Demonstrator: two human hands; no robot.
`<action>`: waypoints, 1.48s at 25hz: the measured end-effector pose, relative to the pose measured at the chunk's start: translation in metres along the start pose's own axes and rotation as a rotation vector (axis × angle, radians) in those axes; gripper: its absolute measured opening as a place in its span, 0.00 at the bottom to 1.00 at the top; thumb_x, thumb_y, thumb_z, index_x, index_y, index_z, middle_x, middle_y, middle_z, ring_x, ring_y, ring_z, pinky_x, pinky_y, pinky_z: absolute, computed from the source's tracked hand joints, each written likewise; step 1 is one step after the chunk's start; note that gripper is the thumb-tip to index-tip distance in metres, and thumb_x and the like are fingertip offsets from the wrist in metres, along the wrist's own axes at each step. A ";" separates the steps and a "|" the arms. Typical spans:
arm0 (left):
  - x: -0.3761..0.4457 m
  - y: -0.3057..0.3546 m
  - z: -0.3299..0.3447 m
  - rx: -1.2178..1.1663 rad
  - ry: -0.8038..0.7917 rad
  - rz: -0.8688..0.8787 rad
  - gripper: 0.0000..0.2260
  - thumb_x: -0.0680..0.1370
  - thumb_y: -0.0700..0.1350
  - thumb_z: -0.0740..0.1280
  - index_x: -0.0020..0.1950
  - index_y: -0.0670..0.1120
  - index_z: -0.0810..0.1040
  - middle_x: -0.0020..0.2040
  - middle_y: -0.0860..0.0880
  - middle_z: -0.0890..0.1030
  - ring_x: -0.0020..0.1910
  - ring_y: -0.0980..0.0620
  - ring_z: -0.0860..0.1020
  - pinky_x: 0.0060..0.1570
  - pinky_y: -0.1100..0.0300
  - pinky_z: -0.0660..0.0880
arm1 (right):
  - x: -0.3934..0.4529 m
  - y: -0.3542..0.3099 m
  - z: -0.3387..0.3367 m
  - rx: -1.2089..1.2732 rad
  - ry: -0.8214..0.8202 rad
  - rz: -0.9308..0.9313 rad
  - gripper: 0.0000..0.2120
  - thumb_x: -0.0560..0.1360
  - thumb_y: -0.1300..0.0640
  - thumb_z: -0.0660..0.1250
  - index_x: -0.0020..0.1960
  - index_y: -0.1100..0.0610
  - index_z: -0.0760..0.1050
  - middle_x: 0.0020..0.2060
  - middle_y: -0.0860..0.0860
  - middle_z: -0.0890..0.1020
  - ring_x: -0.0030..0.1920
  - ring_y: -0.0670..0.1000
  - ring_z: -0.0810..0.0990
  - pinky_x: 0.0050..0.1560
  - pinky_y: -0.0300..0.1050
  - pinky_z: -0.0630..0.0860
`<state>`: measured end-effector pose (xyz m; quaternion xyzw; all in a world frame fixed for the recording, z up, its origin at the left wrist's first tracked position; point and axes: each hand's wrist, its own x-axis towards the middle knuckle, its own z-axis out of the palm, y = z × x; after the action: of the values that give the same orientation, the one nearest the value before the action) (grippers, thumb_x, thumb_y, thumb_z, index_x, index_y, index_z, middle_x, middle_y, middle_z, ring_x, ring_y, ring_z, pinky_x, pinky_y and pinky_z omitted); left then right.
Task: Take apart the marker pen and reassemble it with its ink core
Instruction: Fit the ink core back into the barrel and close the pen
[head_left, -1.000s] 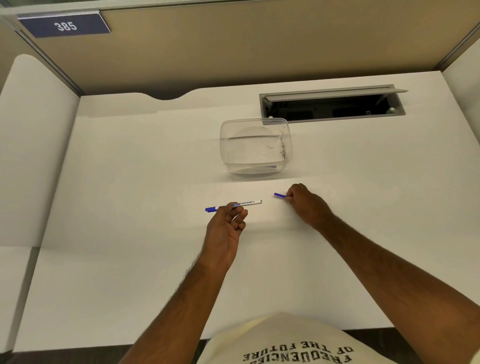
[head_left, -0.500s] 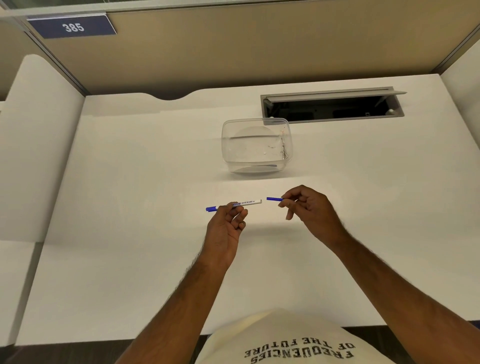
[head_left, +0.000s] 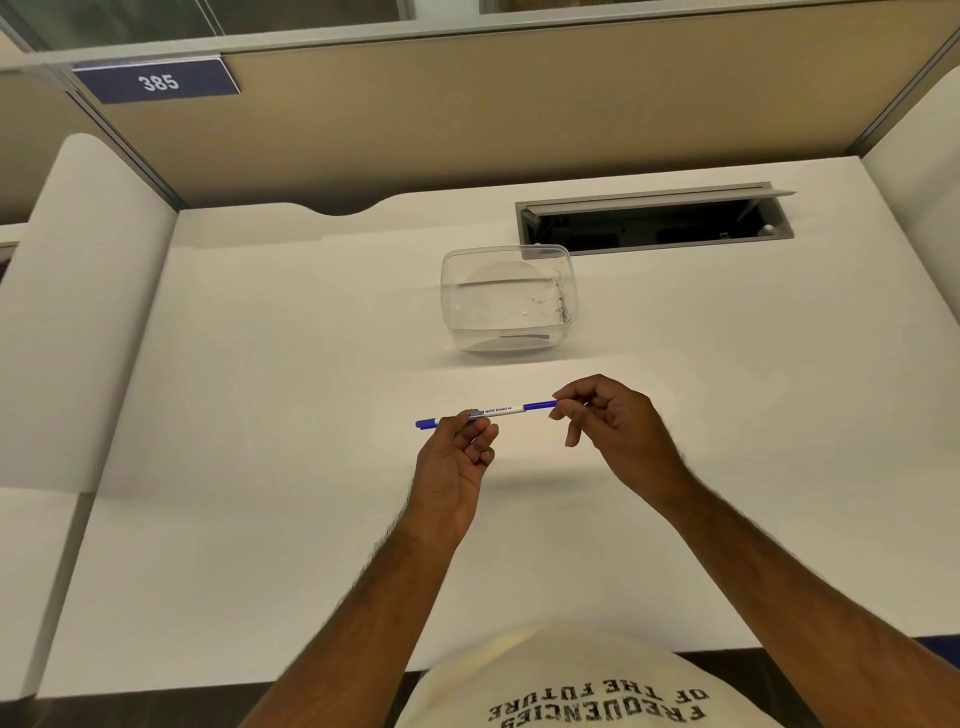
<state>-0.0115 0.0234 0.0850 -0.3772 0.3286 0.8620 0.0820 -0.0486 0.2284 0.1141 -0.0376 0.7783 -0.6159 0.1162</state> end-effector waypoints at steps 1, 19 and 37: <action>-0.001 0.000 0.000 -0.001 0.002 0.001 0.08 0.82 0.42 0.66 0.48 0.42 0.83 0.38 0.47 0.85 0.37 0.53 0.85 0.39 0.61 0.75 | -0.001 0.000 0.001 -0.009 -0.001 -0.003 0.05 0.82 0.66 0.66 0.54 0.62 0.81 0.41 0.53 0.87 0.32 0.49 0.82 0.36 0.30 0.72; -0.008 -0.001 -0.007 0.042 0.002 0.066 0.06 0.82 0.41 0.66 0.50 0.42 0.81 0.40 0.46 0.85 0.37 0.52 0.85 0.39 0.60 0.72 | -0.014 -0.006 0.000 -0.215 0.015 -0.036 0.04 0.80 0.60 0.72 0.51 0.52 0.83 0.43 0.39 0.84 0.36 0.45 0.84 0.33 0.32 0.65; -0.007 -0.001 -0.002 0.144 -0.020 0.142 0.07 0.83 0.40 0.64 0.51 0.42 0.81 0.40 0.46 0.86 0.39 0.50 0.85 0.41 0.60 0.73 | -0.009 0.003 0.000 -0.190 -0.071 0.018 0.01 0.81 0.53 0.69 0.51 0.49 0.78 0.43 0.45 0.83 0.36 0.51 0.85 0.43 0.46 0.77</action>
<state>-0.0049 0.0239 0.0887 -0.3374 0.4147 0.8436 0.0507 -0.0396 0.2308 0.1119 -0.0632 0.8289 -0.5365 0.1450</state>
